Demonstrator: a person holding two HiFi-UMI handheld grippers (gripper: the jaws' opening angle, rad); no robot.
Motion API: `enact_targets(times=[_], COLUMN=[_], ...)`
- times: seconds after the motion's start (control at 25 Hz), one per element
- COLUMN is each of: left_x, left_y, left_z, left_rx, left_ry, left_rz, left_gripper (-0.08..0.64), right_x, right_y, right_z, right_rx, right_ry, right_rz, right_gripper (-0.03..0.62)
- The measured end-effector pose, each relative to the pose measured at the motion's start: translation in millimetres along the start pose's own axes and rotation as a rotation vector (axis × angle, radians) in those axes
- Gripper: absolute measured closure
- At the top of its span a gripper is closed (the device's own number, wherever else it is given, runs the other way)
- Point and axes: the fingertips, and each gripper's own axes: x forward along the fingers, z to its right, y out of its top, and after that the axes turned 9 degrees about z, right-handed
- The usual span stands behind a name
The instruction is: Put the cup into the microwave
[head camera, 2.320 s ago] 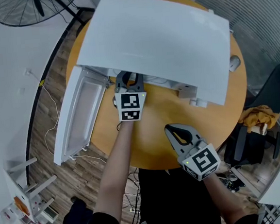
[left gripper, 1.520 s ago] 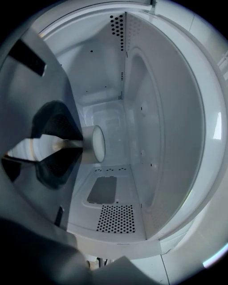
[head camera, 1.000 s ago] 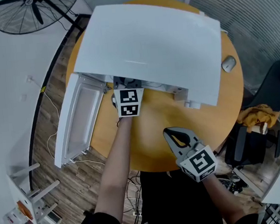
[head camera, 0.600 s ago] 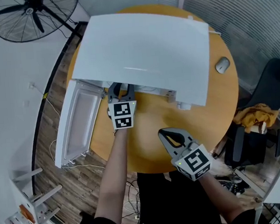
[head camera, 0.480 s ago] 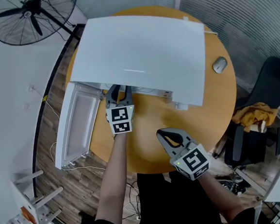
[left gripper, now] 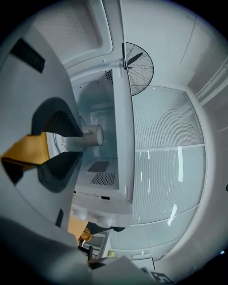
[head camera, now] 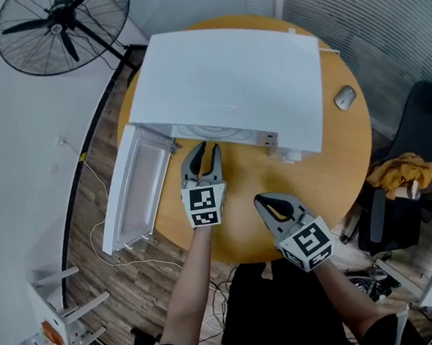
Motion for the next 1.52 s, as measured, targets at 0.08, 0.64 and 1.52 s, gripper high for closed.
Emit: enact_targets(times=[0.08, 0.64, 1.52], left_x=[-13, -151, -294], left_y=[3, 30, 78], left_z=[3, 18, 28], left_rx=[-0.006, -0.028, -0.100], left_ry=[-0.005, -0.045, -0.095], left_rz=[0.002, 0.062, 0.168], left_gripper=[0.463, 0.480, 0.551], right_x=[-1, -47, -94], right_y=[2, 12, 41], right_z=[-6, -91, -178], right_rx=[-0.009, -0.051, -0.119], right_ry=[-0.011, -0.113, -0.181], right_rz=[0.007, 0.065, 0.211], right_gripper=[0.583, 0.583, 0.583])
